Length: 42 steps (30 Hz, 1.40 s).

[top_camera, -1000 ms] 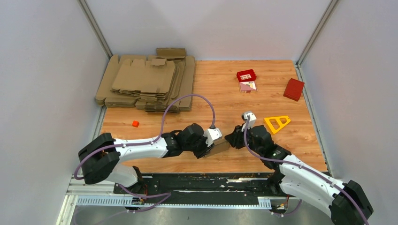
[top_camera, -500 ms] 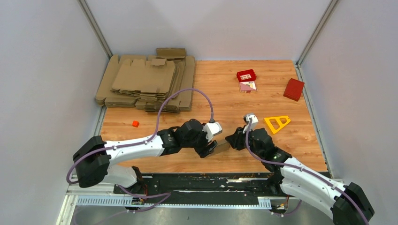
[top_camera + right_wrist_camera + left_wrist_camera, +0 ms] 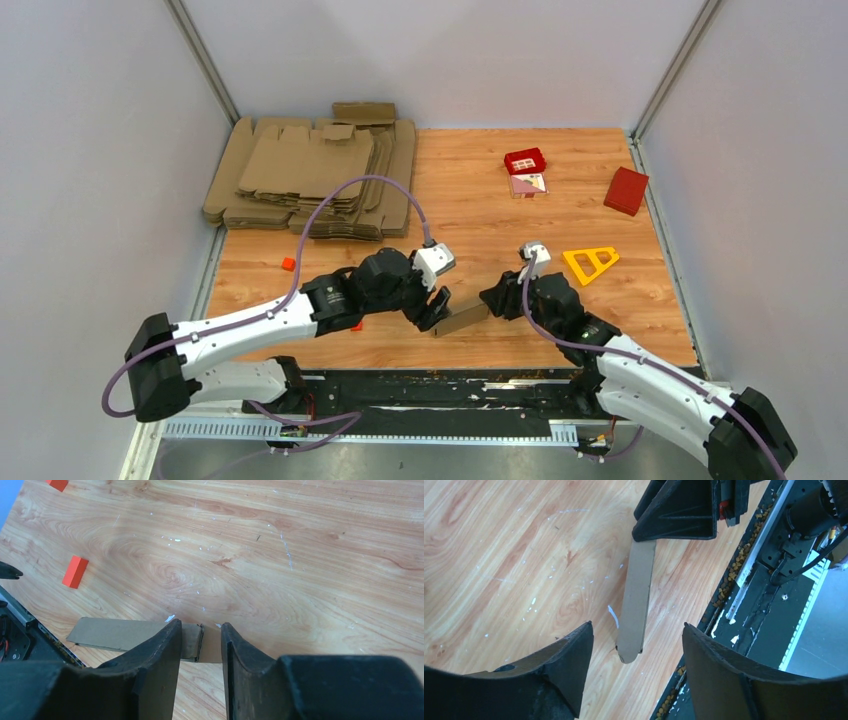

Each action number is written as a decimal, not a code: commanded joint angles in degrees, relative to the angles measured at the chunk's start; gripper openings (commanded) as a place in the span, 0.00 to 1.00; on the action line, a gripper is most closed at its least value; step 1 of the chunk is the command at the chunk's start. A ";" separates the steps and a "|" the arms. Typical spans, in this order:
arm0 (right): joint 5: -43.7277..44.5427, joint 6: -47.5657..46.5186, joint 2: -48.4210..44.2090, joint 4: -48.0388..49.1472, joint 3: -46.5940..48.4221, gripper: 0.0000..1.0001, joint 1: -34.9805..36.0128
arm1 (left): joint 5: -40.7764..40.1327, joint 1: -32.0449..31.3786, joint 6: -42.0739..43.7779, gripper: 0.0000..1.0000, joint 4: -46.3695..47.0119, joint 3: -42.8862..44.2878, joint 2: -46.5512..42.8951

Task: Fold the paper box

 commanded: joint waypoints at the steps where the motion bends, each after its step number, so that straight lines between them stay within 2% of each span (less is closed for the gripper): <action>1: 0.78 -0.76 0.94 -8.96 1.04 0.38 0.17 | -1.59 0.12 -0.32 0.74 -1.38 -1.82 -1.29; 7: -0.08 -3.46 0.66 -16.63 7.60 0.49 0.15 | -1.69 0.15 -0.25 0.80 1.72 -4.24 0.95; 13: 0.51 -5.40 0.41 -23.01 13.37 0.54 0.05 | -0.97 0.16 0.34 0.80 7.20 -7.41 1.36; 22: 1.13 -6.83 2.02 -24.72 16.59 0.56 -0.03 | 2.90 0.15 3.24 0.79 11.36 -7.41 7.17; 31: 2.17 -6.81 4.28 -22.58 13.28 0.55 -0.54 | 3.94 0.13 4.48 0.69 11.43 -6.76 9.66; 37: 1.72 -6.20 4.03 -23.35 12.45 0.53 -0.58 | 3.92 0.17 5.60 0.50 8.94 -5.46 10.87; 42: 2.57 -6.13 5.26 -24.62 12.11 0.52 -0.50 | 2.35 0.09 5.38 0.47 8.72 -5.26 11.77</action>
